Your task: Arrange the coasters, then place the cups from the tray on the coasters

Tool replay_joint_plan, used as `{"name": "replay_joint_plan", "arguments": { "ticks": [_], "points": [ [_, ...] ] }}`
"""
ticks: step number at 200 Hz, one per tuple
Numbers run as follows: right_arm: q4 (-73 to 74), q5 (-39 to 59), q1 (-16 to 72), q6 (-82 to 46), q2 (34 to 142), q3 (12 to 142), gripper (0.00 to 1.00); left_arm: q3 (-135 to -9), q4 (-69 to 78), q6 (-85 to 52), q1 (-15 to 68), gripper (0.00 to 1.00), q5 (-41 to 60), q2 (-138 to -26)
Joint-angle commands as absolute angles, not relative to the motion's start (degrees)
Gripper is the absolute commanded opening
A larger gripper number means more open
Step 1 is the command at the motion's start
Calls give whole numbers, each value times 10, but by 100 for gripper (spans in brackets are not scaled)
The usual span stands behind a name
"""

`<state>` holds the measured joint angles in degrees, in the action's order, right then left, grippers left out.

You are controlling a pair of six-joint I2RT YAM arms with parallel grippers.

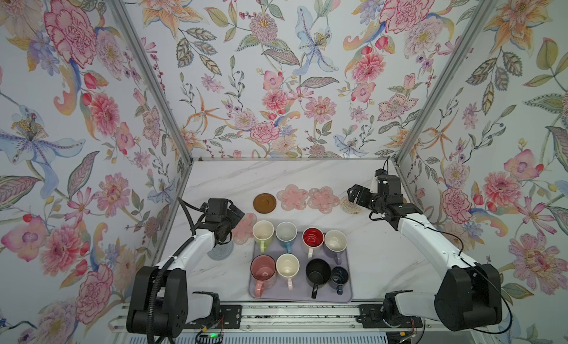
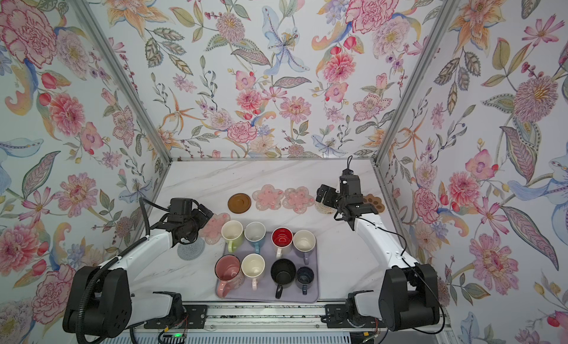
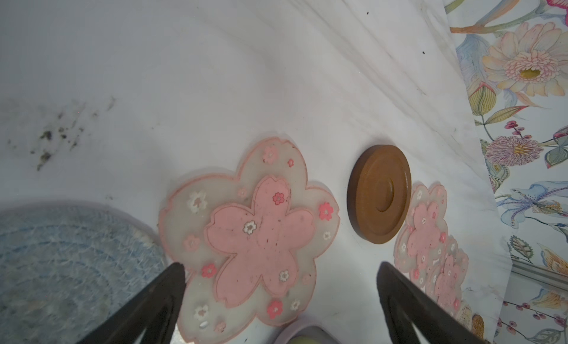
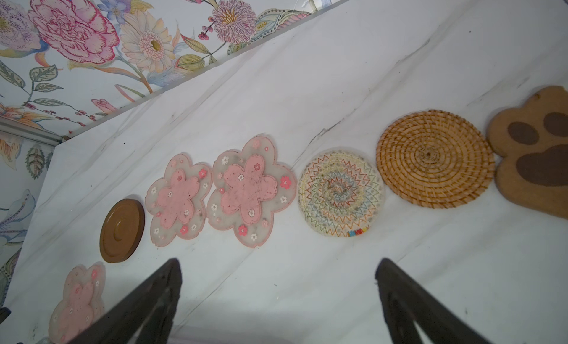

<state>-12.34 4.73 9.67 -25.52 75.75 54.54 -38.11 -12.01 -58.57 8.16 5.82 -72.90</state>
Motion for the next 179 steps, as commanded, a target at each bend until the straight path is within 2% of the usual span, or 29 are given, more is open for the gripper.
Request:
{"name": "replay_joint_plan", "arguments": {
  "ticks": [1, 53, 179],
  "points": [
    [-126, 54, 100, -250, 757, 549, 99, -368, -126, -637, 106, 99, 67, -709],
    [-128, 57, 100, -249, 755, 548, 99, -326, -96, -717, 157, 99, 64, -705],
    [-131, 63, 100, -251, 764, 561, 99, -265, -18, -797, 165, 99, 74, -715]
  ]
}}
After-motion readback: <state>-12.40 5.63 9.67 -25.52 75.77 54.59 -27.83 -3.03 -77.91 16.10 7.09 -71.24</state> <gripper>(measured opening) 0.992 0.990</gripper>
